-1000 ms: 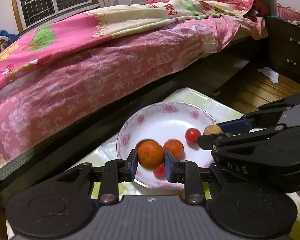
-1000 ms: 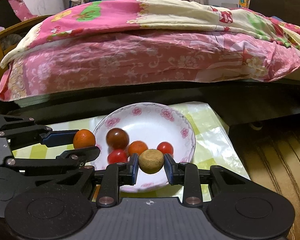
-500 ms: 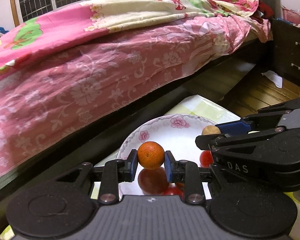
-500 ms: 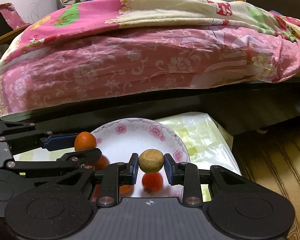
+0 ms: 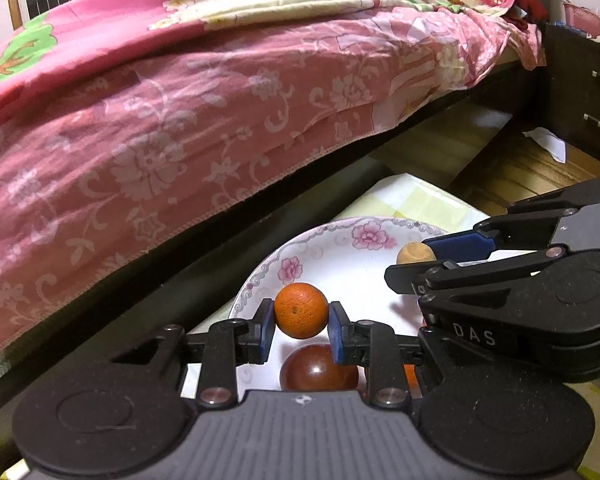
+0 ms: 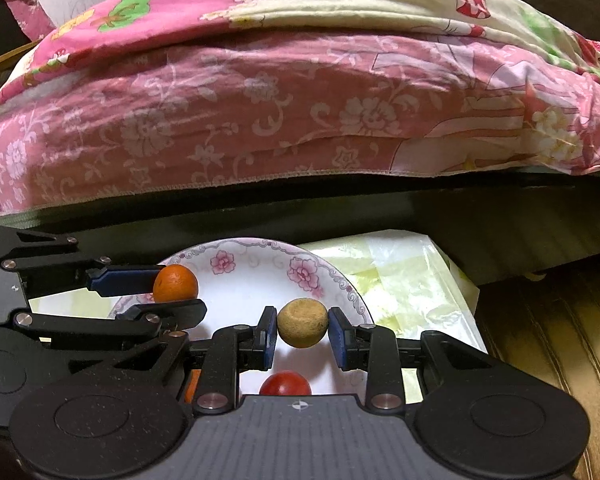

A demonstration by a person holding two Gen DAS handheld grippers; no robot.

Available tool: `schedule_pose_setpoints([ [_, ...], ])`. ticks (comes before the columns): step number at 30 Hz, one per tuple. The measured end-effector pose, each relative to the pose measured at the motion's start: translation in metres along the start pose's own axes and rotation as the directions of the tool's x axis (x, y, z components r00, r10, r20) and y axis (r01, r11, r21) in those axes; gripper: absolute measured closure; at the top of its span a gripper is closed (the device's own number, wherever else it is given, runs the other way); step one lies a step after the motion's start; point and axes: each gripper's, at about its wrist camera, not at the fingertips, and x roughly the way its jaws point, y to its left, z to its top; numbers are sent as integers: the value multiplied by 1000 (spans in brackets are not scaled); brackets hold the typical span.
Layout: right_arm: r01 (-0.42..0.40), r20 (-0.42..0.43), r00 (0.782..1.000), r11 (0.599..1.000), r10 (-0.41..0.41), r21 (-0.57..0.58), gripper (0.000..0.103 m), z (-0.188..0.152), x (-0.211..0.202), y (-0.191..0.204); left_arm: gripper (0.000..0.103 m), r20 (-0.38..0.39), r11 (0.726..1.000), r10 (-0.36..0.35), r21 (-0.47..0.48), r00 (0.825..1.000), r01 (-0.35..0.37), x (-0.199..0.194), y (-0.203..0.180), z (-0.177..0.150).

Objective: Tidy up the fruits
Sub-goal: 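Lower both tools and open them to drop the potato and mandarin in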

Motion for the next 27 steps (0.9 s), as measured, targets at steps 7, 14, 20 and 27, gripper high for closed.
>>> schedule_pose_setpoints([
  [7, -15, -5, 1000, 1000, 15, -2, 75, 3, 8, -1, 68, 2, 1000, 7, -2, 1000, -7, 3, 0, -3],
  [14, -14, 4, 1000, 1000, 14, -1, 75, -1, 7, -1, 67, 7, 1000, 16, 3, 1000, -16, 2, -1, -4],
  [20, -4, 7, 1000, 1000, 4, -6, 74, -1, 5, 1, 66, 10, 1000, 22, 3, 1000, -22, -1, 0, -2],
  [27, 2, 18, 1000, 1000, -2, -10, 72, 0, 1, 3, 65, 24, 999, 36, 2, 999, -36, -8, 1, -1],
])
